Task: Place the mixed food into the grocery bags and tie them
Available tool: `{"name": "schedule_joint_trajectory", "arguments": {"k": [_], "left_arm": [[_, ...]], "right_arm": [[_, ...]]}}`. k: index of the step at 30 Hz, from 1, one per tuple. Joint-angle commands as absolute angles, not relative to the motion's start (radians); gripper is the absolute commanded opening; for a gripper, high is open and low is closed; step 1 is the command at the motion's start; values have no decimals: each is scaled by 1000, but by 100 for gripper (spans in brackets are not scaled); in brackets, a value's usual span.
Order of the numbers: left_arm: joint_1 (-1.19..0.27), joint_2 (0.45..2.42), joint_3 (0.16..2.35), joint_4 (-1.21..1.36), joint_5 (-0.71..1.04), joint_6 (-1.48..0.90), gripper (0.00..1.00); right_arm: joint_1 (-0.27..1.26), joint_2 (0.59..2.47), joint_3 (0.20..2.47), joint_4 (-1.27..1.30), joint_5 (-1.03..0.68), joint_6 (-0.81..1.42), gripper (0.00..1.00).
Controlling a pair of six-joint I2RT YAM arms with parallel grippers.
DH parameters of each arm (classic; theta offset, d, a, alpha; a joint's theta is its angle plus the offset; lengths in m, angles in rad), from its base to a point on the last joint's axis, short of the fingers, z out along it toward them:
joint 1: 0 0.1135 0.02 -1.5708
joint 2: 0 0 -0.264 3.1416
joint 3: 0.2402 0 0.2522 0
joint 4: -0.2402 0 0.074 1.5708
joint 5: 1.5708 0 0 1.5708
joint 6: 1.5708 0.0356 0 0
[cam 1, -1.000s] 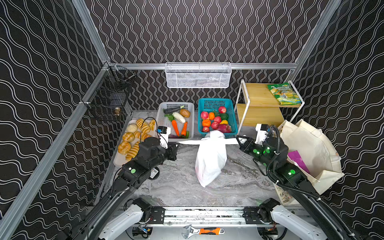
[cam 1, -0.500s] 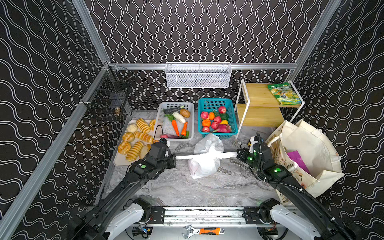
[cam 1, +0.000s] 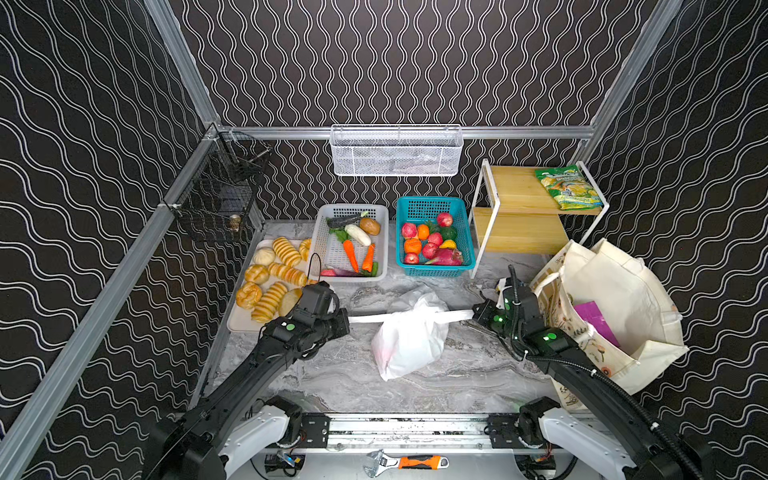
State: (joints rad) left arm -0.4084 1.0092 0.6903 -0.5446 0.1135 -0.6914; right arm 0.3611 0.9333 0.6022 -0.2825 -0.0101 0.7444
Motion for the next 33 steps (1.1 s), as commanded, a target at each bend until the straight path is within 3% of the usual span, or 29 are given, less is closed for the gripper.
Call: {"name": "schedule_joint_trajectory", "arguments": {"k": [1, 4, 5, 8, 9, 11, 14, 17, 20, 24, 26, 30, 33], "left_arm": [[-385, 1005, 687, -669, -118, -732, 0], [-385, 993, 708, -628, -112, -675, 0], [-384, 994, 716, -605, -92, -639, 0], [-385, 1020, 768, -588, -34, -539, 0], [-384, 1033, 791, -593, -20, -511, 4], [-385, 1053, 825, -606, 0, -475, 22], [-384, 1065, 855, -614, 17, -446, 31], [-384, 1054, 861, -609, 18, -447, 56], [-385, 1035, 866, -614, -4, -455, 68], [-385, 998, 877, -626, -52, -465, 73], [-385, 973, 875, -623, -67, -466, 76], [-385, 933, 874, -636, -74, -450, 76], [-385, 906, 871, -650, -87, -445, 77]], "right_arm": [[343, 924, 637, -361, 260, 761, 0], [343, 890, 679, -329, 248, 678, 0], [343, 880, 695, -307, 192, 631, 8], [343, 869, 761, -303, 39, 588, 45], [343, 869, 800, -335, 26, 583, 51], [342, 863, 866, -418, 48, 582, 58], [342, 830, 938, -493, 140, 566, 63], [342, 768, 945, -448, 146, 523, 68], [344, 737, 916, -322, -56, 366, 68], [352, 812, 897, -234, -420, 149, 67], [382, 890, 920, -276, -492, -15, 68], [642, 1106, 1074, -536, -187, -464, 70], [725, 1242, 1172, -659, -124, -654, 74]]}}
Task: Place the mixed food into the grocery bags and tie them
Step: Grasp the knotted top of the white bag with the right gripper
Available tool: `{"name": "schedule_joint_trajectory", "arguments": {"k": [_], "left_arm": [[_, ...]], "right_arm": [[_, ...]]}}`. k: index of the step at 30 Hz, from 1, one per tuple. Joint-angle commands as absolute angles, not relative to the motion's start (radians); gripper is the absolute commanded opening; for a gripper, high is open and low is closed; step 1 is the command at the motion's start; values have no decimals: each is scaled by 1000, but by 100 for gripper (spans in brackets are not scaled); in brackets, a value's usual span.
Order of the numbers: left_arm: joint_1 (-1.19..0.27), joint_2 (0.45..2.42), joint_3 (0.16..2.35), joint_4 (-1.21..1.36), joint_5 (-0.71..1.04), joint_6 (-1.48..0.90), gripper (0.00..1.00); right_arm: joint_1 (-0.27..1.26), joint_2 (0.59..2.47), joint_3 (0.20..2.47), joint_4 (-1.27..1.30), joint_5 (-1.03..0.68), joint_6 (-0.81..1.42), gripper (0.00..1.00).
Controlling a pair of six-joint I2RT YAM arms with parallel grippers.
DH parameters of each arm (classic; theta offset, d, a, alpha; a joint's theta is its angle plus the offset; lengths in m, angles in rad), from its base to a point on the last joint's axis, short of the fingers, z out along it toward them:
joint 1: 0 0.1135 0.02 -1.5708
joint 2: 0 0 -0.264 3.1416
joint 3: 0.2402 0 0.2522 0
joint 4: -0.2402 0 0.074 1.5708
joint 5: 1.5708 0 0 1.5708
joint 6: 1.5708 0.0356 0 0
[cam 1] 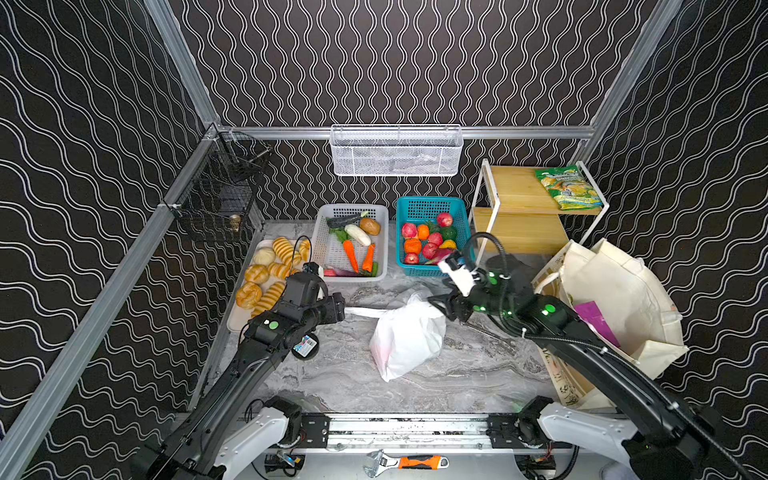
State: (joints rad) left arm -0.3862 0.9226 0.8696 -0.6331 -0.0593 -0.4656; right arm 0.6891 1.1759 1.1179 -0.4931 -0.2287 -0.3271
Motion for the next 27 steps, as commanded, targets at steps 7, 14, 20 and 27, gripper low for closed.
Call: {"name": "schedule_joint_trajectory", "arguments": {"k": [7, 14, 20, 27], "left_arm": [[-385, 856, 857, -674, -103, -415, 79], [-385, 832, 844, -681, -106, -404, 81], [-385, 833, 831, -676, -98, -406, 81], [-385, 824, 824, -669, -96, -414, 81]], "right_arm": [[779, 1431, 1312, -727, -155, -790, 86], [808, 1587, 1413, -829, -135, -831, 88], [813, 1702, 1420, -812, -108, -809, 93], [813, 1773, 1388, -805, -133, -689, 84]]}}
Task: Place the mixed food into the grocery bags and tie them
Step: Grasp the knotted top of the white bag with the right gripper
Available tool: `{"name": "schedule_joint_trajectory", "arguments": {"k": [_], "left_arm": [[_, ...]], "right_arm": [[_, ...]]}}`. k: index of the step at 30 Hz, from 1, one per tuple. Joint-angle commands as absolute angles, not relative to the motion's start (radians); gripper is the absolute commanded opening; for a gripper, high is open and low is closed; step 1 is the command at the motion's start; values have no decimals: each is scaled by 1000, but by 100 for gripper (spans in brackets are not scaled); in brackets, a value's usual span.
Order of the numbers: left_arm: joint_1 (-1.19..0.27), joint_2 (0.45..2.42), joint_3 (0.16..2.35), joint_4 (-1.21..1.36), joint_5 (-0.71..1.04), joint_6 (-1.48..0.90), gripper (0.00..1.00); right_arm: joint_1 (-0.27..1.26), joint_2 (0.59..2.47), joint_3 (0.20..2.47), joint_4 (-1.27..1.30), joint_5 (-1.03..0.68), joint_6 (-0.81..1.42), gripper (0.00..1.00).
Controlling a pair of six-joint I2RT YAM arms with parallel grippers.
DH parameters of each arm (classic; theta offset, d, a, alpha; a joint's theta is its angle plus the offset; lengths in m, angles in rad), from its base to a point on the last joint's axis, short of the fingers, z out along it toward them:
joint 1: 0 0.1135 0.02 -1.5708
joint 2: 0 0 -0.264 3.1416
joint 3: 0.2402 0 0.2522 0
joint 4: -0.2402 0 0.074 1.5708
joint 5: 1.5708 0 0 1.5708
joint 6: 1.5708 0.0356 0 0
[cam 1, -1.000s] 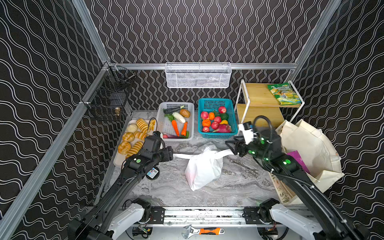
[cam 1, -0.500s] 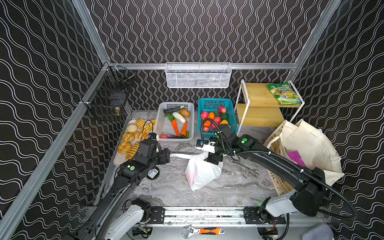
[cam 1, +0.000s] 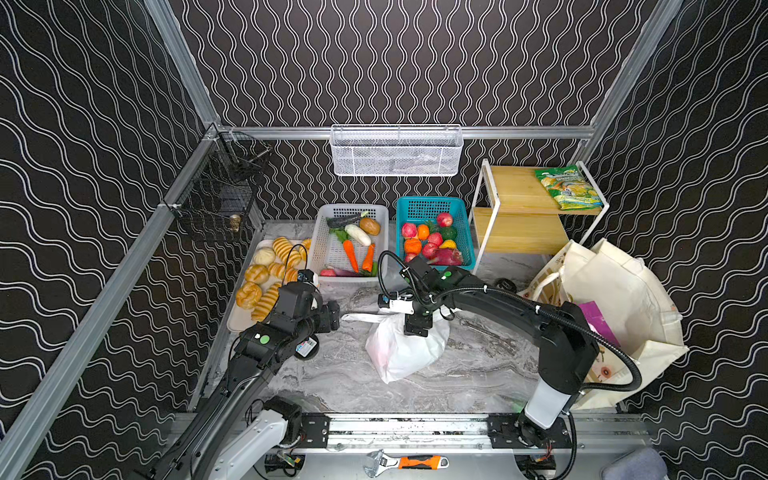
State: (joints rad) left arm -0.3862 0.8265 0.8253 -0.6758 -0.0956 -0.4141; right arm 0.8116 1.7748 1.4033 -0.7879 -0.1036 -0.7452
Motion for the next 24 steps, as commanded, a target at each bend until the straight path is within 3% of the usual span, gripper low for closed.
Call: {"name": "schedule_joint_trajectory", "arguments": {"k": [1, 3, 7, 10, 24], "left_arm": [[-385, 826, 825, -670, -98, -413, 81], [-384, 833, 831, -669, -95, -408, 81], [-385, 853, 841, -666, -91, -408, 81], [-385, 859, 844, -667, -87, -417, 81], [-384, 880, 893, -642, -86, -399, 81]], "right_arm": [[813, 1764, 1373, -793, -149, -668, 80], [813, 1736, 1347, -758, -185, -626, 66], [814, 1675, 1307, -700, -200, -546, 26], [811, 1635, 1313, -707, -188, -486, 10], [760, 1317, 1396, -640, 101, -54, 4]]}}
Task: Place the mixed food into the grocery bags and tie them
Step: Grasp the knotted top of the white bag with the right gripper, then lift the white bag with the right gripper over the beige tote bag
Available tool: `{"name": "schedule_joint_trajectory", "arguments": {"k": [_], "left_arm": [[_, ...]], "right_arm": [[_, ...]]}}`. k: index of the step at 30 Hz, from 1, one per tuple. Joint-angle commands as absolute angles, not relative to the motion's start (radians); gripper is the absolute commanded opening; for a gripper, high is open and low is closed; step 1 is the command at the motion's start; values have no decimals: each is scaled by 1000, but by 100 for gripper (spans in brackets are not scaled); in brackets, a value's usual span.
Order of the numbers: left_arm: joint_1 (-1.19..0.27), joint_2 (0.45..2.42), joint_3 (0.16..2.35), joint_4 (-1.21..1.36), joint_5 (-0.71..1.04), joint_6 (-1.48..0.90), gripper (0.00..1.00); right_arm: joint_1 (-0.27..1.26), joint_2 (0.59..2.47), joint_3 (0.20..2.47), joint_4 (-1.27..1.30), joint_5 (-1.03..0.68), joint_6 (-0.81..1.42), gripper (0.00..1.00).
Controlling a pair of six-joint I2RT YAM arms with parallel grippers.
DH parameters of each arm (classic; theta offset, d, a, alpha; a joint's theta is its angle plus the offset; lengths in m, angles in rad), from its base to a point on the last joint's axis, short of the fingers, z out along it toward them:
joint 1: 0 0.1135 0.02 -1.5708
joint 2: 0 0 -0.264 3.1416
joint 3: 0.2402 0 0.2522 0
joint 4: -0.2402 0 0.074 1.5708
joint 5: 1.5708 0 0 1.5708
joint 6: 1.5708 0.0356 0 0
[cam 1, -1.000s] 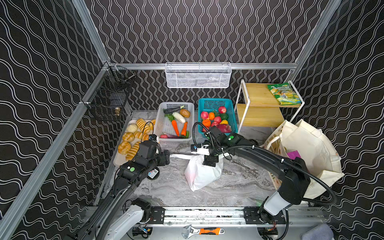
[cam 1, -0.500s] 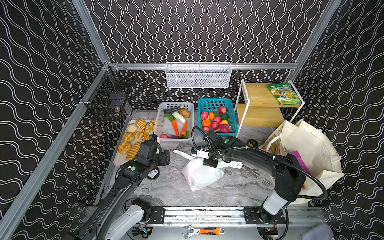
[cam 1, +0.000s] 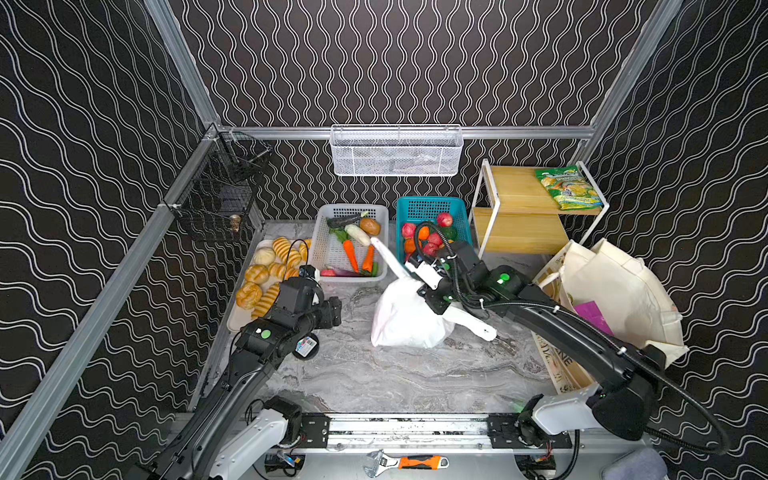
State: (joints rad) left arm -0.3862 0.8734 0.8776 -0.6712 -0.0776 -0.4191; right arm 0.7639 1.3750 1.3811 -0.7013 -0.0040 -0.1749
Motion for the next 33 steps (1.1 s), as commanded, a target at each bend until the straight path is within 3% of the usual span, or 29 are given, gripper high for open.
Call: {"name": "schedule_joint_trajectory", "arguments": {"k": [1, 12, 15, 20, 27, 33], "left_arm": [[-384, 885, 897, -637, -82, -395, 81], [-384, 873, 849, -479, 27, -402, 81], [-384, 887, 842, -433, 75, -417, 91], [-385, 930, 878, -432, 117, -416, 96], [-384, 934, 871, -410, 122, -443, 99], [-384, 925, 867, -412, 115, -462, 99]], "right_arm": [[758, 1276, 1390, -617, 149, -27, 4], [730, 1027, 1459, -527, 572, -16, 0], [711, 991, 1457, -495, 625, -57, 0], [617, 960, 1461, -499, 670, -38, 0], [354, 1015, 1484, -548, 617, -20, 0], [277, 1013, 1541, -490, 674, -45, 0]]}}
